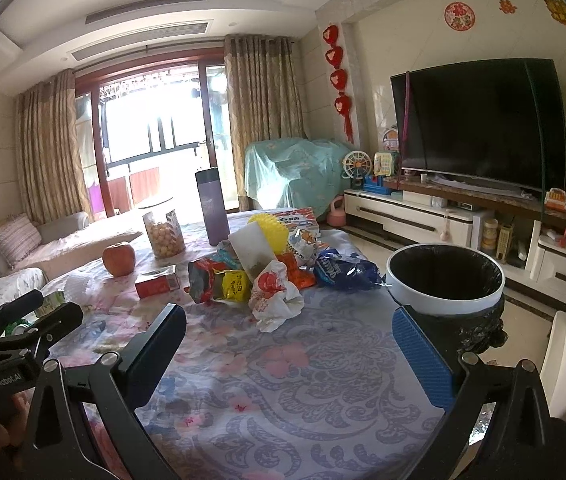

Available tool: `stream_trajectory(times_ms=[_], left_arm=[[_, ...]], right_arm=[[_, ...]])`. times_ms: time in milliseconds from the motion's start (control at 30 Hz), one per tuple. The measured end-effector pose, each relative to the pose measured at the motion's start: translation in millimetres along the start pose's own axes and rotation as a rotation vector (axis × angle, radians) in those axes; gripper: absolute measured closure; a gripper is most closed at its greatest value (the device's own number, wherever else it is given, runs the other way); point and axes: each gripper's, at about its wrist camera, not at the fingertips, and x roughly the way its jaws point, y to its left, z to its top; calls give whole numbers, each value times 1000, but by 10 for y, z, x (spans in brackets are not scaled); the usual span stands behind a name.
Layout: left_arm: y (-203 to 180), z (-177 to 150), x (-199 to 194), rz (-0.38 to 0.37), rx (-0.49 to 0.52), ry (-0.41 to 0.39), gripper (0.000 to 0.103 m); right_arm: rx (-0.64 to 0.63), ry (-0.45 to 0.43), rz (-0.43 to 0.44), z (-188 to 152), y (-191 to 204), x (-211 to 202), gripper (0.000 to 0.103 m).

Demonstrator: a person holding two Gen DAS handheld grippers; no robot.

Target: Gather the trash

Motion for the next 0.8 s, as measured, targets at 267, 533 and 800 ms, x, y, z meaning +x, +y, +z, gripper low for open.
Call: stream_trajectory(times_ms=[267, 533, 800], left_arm=[[1, -2, 5, 0, -1, 1, 1], [9, 2, 12, 1, -1, 1, 1], [13, -4, 21, 4, 1, 3, 1]], right_arm=[[2, 0, 2, -4, -6, 1, 0], [3, 0, 2, -5, -4, 0, 0], [4, 1, 3, -7, 3, 2, 0]])
